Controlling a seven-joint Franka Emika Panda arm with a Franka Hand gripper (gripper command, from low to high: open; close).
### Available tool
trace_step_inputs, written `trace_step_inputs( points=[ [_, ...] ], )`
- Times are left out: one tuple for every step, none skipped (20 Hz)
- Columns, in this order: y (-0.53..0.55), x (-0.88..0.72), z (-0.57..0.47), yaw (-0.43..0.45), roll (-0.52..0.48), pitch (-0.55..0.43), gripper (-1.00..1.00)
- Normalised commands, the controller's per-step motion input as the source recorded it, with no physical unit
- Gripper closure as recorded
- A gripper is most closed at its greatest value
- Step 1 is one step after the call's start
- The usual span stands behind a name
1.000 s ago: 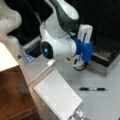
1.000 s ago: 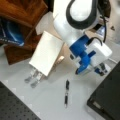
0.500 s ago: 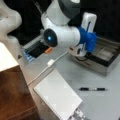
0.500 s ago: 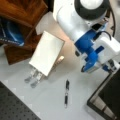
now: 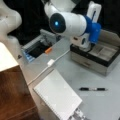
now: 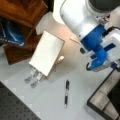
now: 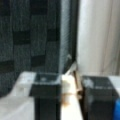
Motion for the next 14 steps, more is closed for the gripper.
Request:
trace_step_inputs(
  points=[
    [0.25,-0.08,0.29,0.167,-0.194,0.078,1.00],
    [0.23,-0.09,0.27,0.163,-0.186,0.075,1.00],
    [0.23,-0.11,0.27,0.164,-0.176,0.074,1.00],
    [0.23,-0.13,0.26,0.164,-0.168,0.075,1.00],
    [0.23,-0.15,0.25,0.164,-0.163,0.083,1.00],
    [0.22,-0.16,0.24,0.158,-0.157,0.084,1.00],
    [0.22,-0.18,0.23,0.158,-0.135,0.088,1.00],
    [0.23,-0.20,0.21,0.156,-0.128,0.083,1.00],
    [0.25,-0.22,0.19,0.153,-0.124,0.074,1.00],
    [0.24,-0.23,0.17,0.147,-0.124,0.074,1.00],
    [0.26,-0.25,0.17,0.142,-0.116,0.077,1.00],
    [0.28,-0.26,0.16,0.136,-0.105,0.082,1.00],
    [0.28,-0.26,0.15,0.128,-0.102,0.087,1.00],
    [0.30,-0.26,0.15,0.120,-0.091,0.090,1.00]
  ],
)
